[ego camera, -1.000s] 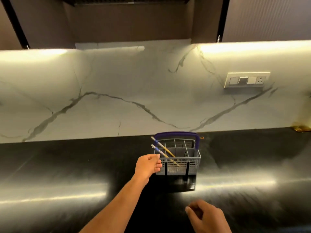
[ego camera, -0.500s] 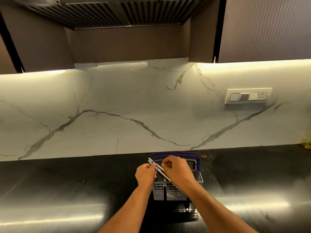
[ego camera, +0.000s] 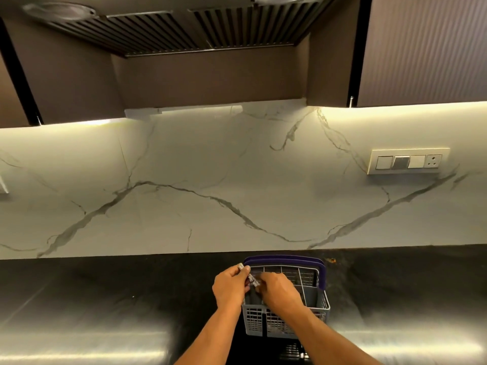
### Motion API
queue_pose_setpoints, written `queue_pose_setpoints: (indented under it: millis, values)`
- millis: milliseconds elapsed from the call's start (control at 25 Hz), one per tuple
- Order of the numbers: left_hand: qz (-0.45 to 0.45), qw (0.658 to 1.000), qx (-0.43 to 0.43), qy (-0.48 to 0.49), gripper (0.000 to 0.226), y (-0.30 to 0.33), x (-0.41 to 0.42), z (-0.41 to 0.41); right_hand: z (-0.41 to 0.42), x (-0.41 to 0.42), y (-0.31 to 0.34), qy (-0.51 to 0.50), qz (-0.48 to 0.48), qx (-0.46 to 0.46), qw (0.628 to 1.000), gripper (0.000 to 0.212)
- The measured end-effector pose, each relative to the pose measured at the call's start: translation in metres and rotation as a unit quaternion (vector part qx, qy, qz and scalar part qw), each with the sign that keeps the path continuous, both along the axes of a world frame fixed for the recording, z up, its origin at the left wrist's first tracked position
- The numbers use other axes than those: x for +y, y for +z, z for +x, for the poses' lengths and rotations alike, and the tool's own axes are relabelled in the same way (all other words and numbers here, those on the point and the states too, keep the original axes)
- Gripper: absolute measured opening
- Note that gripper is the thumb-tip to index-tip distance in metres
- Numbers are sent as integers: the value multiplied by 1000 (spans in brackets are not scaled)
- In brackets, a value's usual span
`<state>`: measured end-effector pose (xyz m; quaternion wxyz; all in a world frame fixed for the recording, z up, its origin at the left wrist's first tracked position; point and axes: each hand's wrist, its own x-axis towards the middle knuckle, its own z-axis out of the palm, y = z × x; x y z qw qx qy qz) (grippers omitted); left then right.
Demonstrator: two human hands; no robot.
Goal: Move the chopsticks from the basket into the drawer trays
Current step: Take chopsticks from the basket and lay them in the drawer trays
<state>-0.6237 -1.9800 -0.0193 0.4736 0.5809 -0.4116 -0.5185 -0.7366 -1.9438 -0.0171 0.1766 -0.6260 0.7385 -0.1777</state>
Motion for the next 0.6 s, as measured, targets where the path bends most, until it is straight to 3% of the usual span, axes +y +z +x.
queue_pose_setpoints:
  millis: [280, 440, 600]
  values:
    - [-121, 989, 13, -80, 8, 45, 11, 15, -6, 8, 19, -3, -96, -67, 993, 19]
    - [-218, 966, 0, -138, 9, 124, 2, 28, -14, 20, 79, 33, -161, -115, 980, 16]
    - [-268, 940, -17, -209, 8, 223, 4, 27, -14, 33, 153, 13, -200, -222, 954, 11]
